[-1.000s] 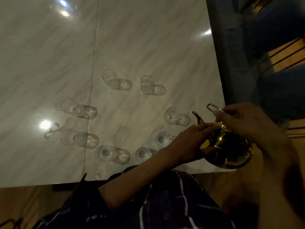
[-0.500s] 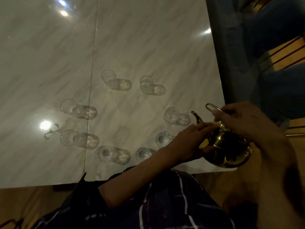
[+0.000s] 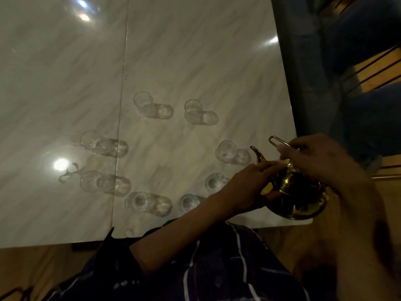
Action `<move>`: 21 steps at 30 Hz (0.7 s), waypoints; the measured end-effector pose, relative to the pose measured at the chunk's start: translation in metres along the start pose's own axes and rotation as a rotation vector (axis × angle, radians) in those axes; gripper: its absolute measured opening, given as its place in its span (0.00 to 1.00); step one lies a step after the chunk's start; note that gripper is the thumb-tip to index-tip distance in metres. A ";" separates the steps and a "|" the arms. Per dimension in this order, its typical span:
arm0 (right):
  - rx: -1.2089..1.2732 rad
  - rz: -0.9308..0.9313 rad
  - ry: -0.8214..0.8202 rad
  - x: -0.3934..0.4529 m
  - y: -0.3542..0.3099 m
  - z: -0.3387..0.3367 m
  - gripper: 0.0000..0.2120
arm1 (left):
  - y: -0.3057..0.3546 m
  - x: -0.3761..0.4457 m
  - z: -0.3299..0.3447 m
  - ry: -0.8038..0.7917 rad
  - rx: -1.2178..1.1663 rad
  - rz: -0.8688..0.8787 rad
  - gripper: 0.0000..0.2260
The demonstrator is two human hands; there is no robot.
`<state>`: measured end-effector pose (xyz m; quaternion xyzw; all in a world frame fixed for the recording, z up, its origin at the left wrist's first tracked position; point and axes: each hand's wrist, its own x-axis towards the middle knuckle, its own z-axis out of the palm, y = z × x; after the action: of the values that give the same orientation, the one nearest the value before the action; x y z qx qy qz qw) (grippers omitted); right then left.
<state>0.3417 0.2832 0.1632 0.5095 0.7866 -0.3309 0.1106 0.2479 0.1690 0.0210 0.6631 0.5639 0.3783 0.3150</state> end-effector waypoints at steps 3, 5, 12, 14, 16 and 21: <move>-0.005 -0.004 0.010 0.002 0.002 0.003 0.09 | -0.002 -0.001 0.002 -0.004 -0.002 0.005 0.28; 0.012 0.003 0.014 0.004 0.004 0.006 0.10 | -0.007 -0.001 0.003 -0.016 0.005 -0.012 0.29; 0.032 0.020 0.027 0.015 0.013 0.022 0.14 | -0.012 -0.005 0.004 -0.061 0.027 -0.079 0.30; 0.037 0.016 0.018 0.019 0.014 0.027 0.14 | -0.013 -0.008 0.003 -0.084 0.032 -0.103 0.31; 0.058 0.021 0.007 0.022 0.016 0.033 0.14 | -0.013 -0.011 0.002 -0.114 0.038 -0.128 0.31; 0.089 0.019 0.029 0.025 0.014 0.044 0.15 | -0.017 -0.019 -0.004 -0.180 0.037 -0.179 0.33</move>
<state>0.3350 0.2773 0.1114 0.5260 0.7678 -0.3570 0.0796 0.2346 0.1528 0.0063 0.6472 0.5971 0.2772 0.3843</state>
